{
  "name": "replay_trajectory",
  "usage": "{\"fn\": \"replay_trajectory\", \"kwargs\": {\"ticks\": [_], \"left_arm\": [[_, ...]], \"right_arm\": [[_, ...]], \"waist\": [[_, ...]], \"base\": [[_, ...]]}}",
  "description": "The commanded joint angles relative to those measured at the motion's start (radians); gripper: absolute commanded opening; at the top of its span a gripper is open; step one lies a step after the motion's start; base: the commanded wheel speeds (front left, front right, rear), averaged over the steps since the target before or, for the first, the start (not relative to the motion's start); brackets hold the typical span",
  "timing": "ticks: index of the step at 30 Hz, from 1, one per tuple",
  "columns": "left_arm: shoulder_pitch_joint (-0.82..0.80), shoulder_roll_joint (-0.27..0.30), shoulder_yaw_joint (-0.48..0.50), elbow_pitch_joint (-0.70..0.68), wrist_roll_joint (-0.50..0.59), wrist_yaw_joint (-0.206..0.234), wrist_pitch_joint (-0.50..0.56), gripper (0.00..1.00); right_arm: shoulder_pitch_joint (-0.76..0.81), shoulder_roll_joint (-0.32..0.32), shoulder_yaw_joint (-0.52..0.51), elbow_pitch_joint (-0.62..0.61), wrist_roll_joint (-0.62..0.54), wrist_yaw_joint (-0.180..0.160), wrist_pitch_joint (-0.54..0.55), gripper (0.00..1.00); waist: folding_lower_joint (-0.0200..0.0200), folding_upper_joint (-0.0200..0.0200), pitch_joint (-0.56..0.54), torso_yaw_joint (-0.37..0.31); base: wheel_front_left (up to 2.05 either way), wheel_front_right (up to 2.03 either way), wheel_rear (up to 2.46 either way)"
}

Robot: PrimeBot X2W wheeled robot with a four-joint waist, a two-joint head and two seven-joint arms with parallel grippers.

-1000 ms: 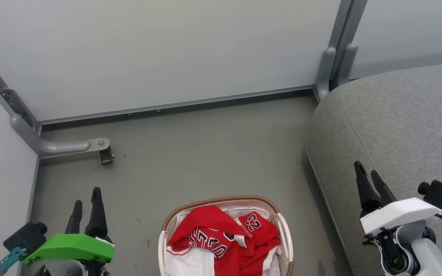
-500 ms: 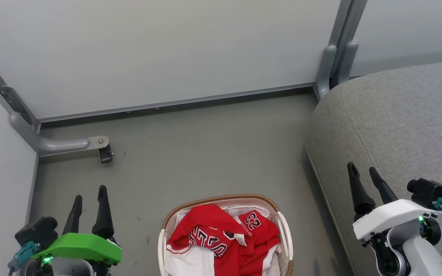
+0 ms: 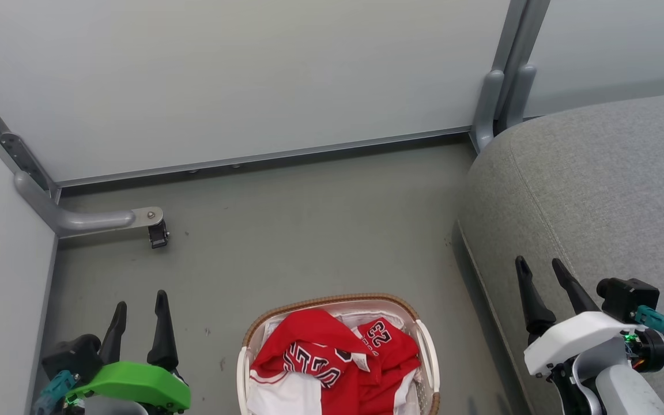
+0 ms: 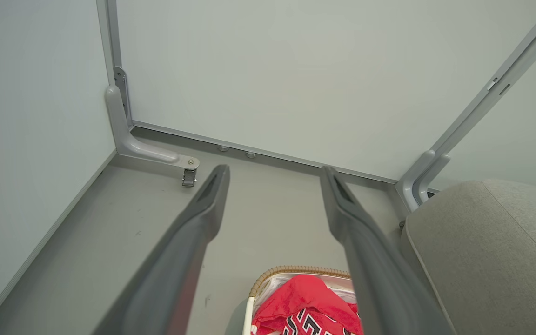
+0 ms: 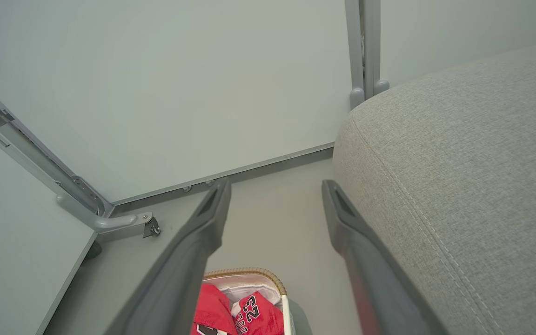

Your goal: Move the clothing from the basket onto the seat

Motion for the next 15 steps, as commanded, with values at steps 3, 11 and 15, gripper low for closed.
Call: {"fn": "replay_trajectory", "kwargs": {"ticks": [3, 11, 15], "left_arm": [[0.011, 0.001, 0.007, -0.005, 0.045, 0.007, -0.014, 1.0], [0.034, -0.004, 0.007, -0.01, 0.108, 0.01, -0.032, 1.0], [0.042, -0.005, 0.005, -0.009, 0.135, 0.009, -0.041, 1.0]], "right_arm": [[0.008, -0.003, -0.002, 0.004, -0.05, 0.0, -0.015, 1.0], [0.02, 0.0, -0.007, 0.02, -0.125, 0.0, -0.033, 1.0], [0.026, 0.003, -0.009, 0.028, -0.155, 0.0, -0.042, 1.0]], "waist": [[0.0, 0.0, -0.002, -0.002], [0.0, 0.0, -0.004, -0.004], [0.0, 0.0, -0.005, -0.005]], "base": [[0.0, 0.0, 0.0], [0.0, 0.0, 0.0], [0.0, 0.0, 0.0]]}}
